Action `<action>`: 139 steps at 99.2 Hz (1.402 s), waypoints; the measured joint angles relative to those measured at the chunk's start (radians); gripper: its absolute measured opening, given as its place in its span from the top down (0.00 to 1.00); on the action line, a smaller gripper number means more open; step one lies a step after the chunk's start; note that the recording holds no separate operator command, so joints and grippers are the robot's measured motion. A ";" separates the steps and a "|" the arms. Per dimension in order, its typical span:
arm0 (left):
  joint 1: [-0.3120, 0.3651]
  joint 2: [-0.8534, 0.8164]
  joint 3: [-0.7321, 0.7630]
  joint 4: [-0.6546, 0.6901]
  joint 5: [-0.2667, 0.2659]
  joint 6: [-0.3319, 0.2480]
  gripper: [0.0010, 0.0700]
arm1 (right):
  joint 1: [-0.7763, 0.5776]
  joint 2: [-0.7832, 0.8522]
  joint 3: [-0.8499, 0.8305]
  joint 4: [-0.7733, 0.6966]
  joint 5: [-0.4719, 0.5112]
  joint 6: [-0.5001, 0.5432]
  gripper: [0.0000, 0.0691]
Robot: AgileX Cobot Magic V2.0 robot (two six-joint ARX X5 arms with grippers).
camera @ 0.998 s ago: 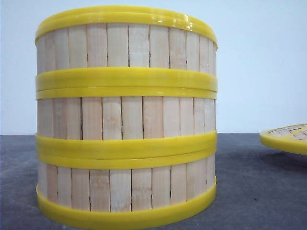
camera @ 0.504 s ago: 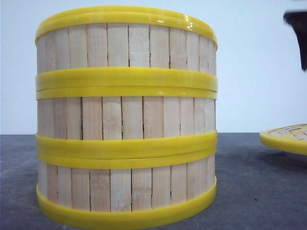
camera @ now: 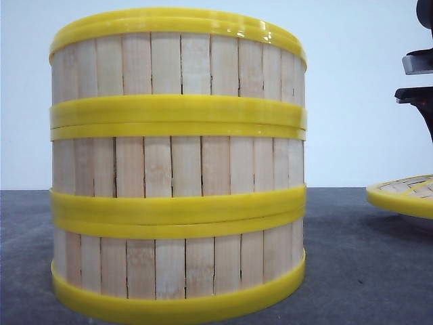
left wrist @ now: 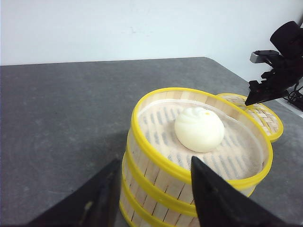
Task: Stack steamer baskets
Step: 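Move the right gripper to the center of the woven bamboo lid and grasp, then lift the lid with the right gripper and place it atop the stack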
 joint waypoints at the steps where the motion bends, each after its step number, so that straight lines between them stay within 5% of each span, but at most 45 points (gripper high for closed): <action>1: 0.000 0.000 0.000 0.000 0.000 0.000 0.62 | 0.000 0.001 0.000 0.001 0.000 0.000 0.60; 94: 0.000 0.000 0.000 0.000 0.000 0.005 0.62 | -0.040 0.044 0.001 0.014 -0.021 0.007 0.91; 139: 0.000 0.000 0.000 0.001 0.000 0.008 0.62 | -0.044 0.025 0.004 -0.003 -0.023 0.007 0.92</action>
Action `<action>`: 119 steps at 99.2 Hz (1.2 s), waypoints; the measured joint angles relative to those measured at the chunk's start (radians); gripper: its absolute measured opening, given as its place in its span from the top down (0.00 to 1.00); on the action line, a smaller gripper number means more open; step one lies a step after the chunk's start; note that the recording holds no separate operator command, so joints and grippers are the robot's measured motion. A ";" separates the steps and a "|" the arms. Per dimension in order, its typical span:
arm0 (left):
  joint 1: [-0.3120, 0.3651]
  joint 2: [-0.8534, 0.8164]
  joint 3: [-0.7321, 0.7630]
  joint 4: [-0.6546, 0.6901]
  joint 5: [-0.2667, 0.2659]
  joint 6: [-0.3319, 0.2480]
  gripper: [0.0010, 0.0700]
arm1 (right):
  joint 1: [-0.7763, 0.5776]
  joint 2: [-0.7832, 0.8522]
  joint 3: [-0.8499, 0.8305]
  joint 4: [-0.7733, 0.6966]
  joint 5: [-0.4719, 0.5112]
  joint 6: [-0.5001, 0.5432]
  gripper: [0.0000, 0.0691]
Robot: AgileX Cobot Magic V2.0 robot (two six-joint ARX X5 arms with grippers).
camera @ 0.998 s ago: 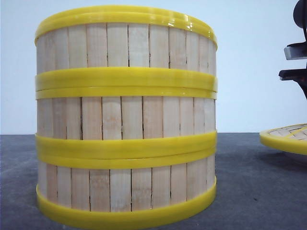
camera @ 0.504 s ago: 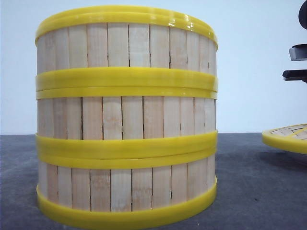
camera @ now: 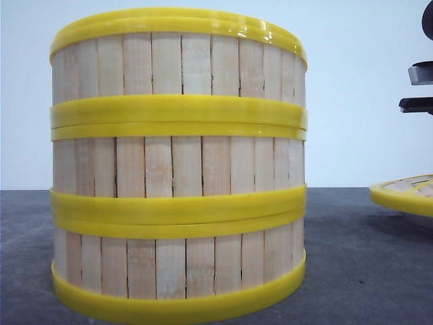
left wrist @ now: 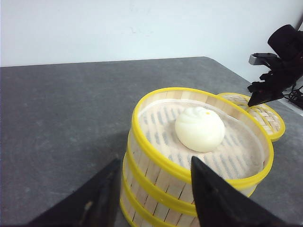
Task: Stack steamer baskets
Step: 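Lift the lid with the right gripper and place it atop the stack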
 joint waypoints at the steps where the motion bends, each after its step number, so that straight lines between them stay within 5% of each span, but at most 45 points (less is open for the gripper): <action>1: 0.000 0.000 0.000 0.000 0.000 0.000 0.62 | 0.000 -0.003 0.002 -0.004 0.000 0.000 0.92; 45: 0.000 0.000 0.000 0.002 0.000 0.008 0.62 | 0.100 -0.152 0.401 -0.266 -0.117 -0.051 0.92; 72: 0.000 0.000 0.000 0.005 0.000 0.013 0.62 | 0.424 -0.152 0.645 -0.348 -0.158 -0.069 0.92; 97: 0.000 0.000 0.000 0.006 0.000 0.014 0.62 | 0.731 -0.122 0.666 -0.341 -0.139 -0.072 0.92; 119: 0.000 0.000 0.000 0.006 0.000 0.014 0.62 | 0.874 -0.041 0.665 -0.365 -0.096 -0.098 0.92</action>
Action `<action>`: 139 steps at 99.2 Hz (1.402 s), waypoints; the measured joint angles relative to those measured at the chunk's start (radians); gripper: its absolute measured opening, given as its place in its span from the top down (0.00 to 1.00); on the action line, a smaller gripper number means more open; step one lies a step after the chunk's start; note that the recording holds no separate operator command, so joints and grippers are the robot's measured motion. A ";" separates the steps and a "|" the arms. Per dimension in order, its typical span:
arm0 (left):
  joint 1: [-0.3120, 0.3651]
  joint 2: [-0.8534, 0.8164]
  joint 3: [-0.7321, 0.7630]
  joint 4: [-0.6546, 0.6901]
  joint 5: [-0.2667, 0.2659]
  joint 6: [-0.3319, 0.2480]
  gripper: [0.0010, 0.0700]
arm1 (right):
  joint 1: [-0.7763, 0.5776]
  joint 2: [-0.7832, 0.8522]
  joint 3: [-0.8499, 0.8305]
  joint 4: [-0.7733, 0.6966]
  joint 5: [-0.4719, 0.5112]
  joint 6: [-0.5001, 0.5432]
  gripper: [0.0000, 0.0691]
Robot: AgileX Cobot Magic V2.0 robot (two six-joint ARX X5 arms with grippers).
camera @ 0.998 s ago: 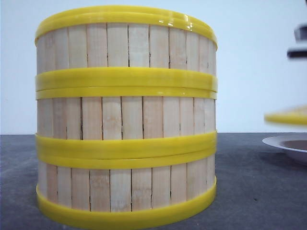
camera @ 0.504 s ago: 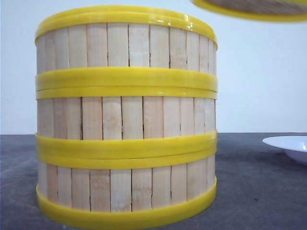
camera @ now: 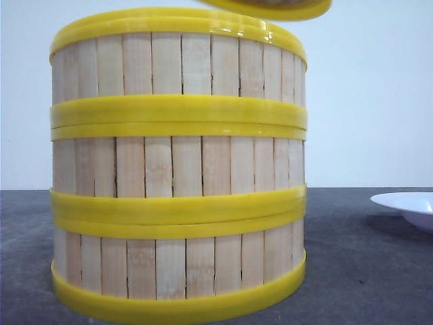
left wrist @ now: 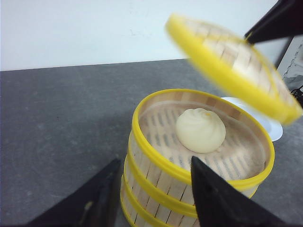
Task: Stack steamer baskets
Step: 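Lift the lid with the right gripper and place it atop the stack, then open the right gripper and withdraw it from the lid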
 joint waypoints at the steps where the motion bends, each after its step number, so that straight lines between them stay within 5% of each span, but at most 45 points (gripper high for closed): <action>1: 0.000 0.000 0.000 0.000 0.000 0.000 0.62 | 0.004 0.003 0.000 -0.003 0.002 0.000 0.92; 130: 0.000 0.000 0.000 -0.005 0.000 0.000 0.62 | 0.069 0.195 0.004 -0.027 0.017 -0.074 0.92; 139: 0.000 0.000 0.000 -0.006 0.000 0.000 0.62 | 0.069 0.196 0.004 -0.027 0.018 -0.075 0.82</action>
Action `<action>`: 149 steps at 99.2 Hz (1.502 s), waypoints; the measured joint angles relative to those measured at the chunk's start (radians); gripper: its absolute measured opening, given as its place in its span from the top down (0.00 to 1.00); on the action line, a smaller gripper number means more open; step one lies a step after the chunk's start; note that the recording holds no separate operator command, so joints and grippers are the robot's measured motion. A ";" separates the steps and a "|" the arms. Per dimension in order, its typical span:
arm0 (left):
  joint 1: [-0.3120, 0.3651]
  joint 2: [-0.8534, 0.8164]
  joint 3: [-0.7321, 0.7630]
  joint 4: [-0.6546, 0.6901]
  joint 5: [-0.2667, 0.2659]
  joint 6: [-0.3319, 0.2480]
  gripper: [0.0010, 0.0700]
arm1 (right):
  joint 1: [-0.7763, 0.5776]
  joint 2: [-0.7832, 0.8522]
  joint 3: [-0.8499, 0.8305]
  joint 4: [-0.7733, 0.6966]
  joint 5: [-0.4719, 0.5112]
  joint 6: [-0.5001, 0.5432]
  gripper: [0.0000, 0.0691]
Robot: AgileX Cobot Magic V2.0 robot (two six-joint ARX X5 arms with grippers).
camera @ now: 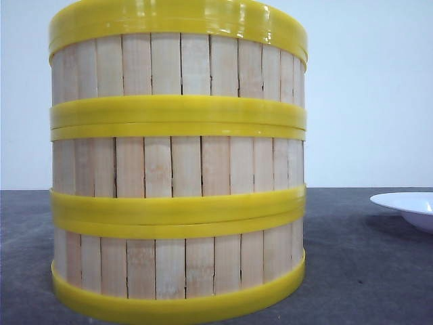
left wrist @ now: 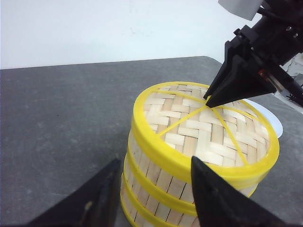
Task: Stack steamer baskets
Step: 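Open the right gripper and withdraw it from the lid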
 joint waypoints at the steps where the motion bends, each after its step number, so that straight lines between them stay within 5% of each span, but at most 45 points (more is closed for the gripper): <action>1: 0.000 0.000 0.000 0.000 0.000 0.000 0.62 | 0.000 0.000 0.000 0.000 0.000 0.000 0.79; 10: 0.000 0.000 0.000 0.000 0.000 0.000 0.62 | 0.000 0.005 0.002 0.000 0.001 0.000 0.53; 19: 0.000 0.000 0.000 0.000 0.000 0.000 0.62 | 0.000 0.005 0.023 -0.001 0.001 -0.003 0.43; 50: 0.000 0.000 0.000 0.000 0.000 0.000 0.62 | 0.000 -0.167 0.196 0.008 0.172 -0.003 0.39; 80: 0.000 0.000 0.000 0.006 0.000 0.000 0.62 | 0.000 -0.459 0.169 -0.014 0.367 -0.003 0.39; 100: 0.000 0.000 -0.031 0.044 0.000 0.000 0.62 | 0.000 -0.657 -0.049 0.006 0.401 0.019 0.39; 130: 0.000 0.000 -0.147 0.083 0.002 0.000 0.62 | 0.000 -1.001 -0.602 0.200 0.471 0.160 0.39; 149: 0.000 0.000 -0.147 0.108 0.003 0.000 0.62 | 0.000 -1.088 -0.803 0.232 0.470 0.230 0.39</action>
